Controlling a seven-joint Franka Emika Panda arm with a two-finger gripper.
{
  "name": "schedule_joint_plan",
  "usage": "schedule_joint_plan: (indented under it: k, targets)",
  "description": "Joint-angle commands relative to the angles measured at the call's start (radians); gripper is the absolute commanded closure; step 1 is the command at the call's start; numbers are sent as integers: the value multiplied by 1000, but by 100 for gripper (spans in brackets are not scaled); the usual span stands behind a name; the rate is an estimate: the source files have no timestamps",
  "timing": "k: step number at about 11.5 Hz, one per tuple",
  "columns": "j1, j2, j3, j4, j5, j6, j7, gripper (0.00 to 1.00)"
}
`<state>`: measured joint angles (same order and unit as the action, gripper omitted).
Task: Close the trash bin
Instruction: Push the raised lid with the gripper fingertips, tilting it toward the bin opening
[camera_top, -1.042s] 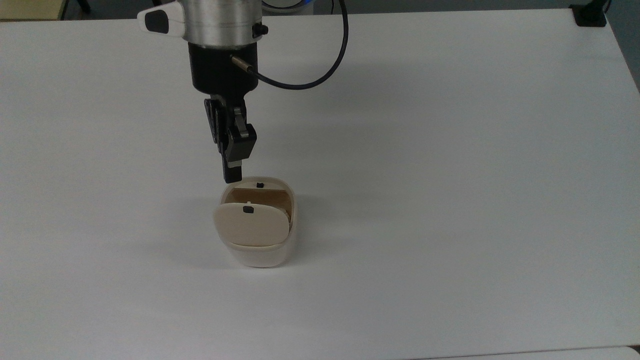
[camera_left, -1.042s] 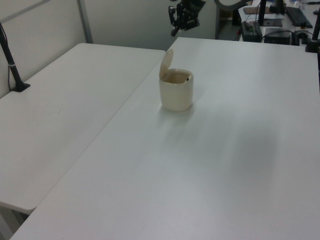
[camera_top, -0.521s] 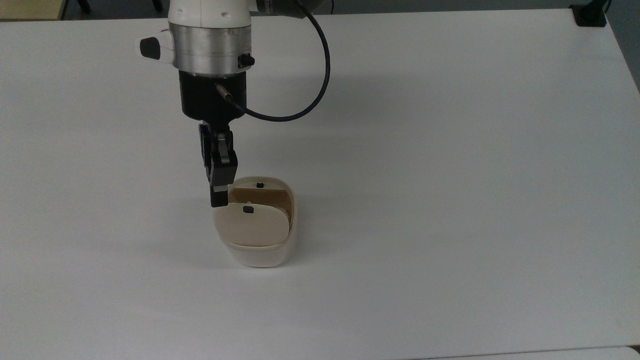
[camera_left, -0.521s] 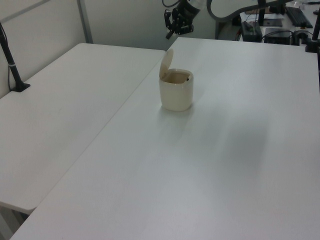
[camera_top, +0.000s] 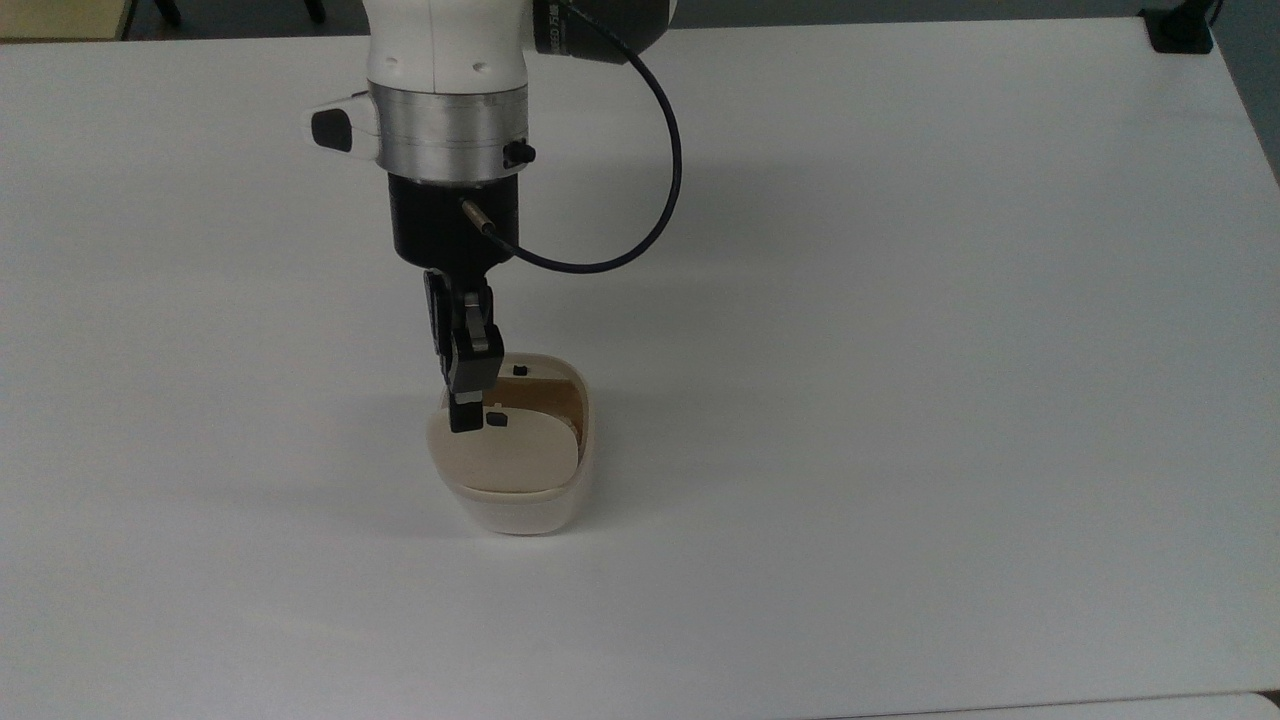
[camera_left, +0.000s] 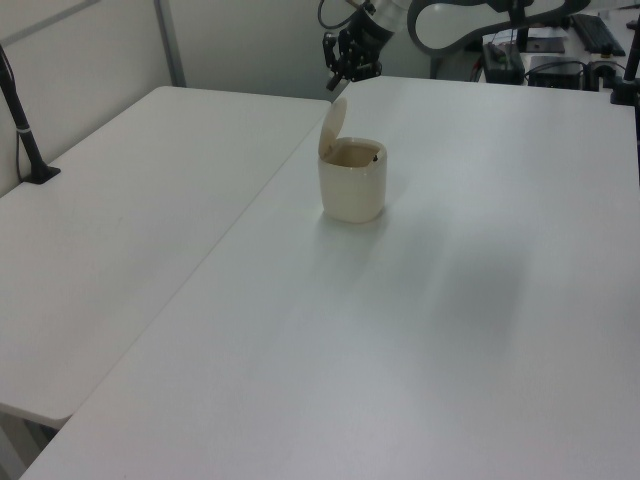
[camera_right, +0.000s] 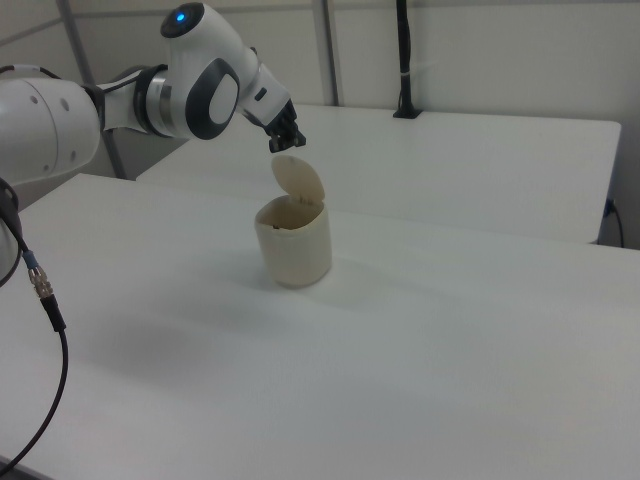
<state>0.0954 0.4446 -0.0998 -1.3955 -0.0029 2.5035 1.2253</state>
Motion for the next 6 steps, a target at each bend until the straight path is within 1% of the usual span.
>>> schedule_joint_plan:
  k: [1,6]
  targets:
    - [29,6,-15,-10,-2,18,20,100]
    - [29,8,-15,-19,-3,18,17,100]
